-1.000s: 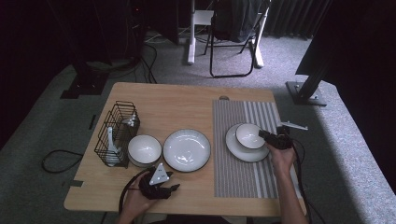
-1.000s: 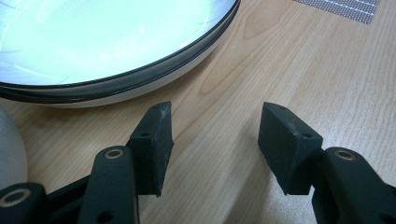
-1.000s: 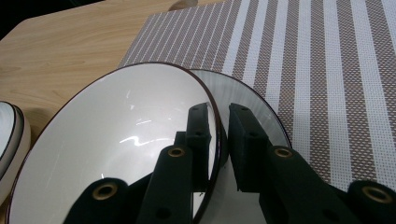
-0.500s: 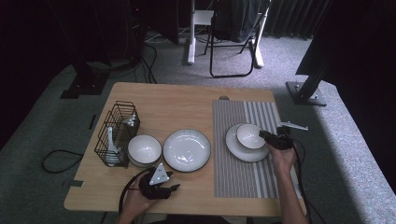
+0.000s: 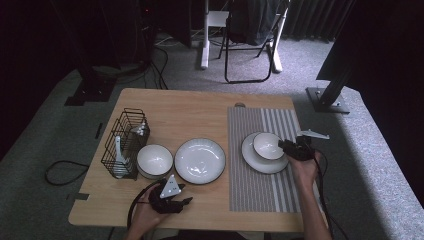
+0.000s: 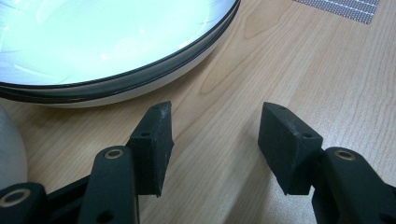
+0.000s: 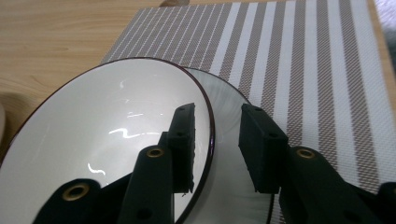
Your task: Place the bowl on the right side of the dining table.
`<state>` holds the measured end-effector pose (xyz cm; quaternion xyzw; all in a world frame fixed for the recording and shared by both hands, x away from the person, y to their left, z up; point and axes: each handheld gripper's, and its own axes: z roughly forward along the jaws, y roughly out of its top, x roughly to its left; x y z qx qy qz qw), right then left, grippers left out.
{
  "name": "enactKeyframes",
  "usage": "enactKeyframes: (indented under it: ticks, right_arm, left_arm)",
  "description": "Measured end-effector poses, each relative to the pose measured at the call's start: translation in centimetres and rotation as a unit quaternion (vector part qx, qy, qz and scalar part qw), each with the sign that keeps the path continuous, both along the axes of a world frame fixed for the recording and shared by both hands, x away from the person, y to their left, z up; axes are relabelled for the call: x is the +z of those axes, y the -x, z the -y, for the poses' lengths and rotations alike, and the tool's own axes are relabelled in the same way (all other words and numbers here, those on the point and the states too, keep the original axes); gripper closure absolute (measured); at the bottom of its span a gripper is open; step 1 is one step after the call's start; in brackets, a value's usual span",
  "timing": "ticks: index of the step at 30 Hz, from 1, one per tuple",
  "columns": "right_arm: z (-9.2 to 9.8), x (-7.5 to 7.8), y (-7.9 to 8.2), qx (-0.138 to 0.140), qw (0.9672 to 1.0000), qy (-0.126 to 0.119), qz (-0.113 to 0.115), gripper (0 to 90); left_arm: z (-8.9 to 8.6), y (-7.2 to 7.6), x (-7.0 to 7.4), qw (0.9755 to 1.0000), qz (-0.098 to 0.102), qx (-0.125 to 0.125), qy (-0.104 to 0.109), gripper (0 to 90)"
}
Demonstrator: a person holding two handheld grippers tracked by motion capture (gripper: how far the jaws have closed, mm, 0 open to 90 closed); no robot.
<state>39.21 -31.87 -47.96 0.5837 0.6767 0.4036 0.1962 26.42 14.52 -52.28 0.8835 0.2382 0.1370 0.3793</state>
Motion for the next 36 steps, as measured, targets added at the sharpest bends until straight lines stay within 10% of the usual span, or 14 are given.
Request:
enactKeyframes:
  ticks: [36]
  right_arm:
    - [-0.4, 1.6, 1.0, 0.015, 0.9983, 0.051, 0.025, 57.2]
  left_arm:
    - [0.0, 0.1, 0.0, 1.0, 0.002, 0.001, 0.001, 45.9]
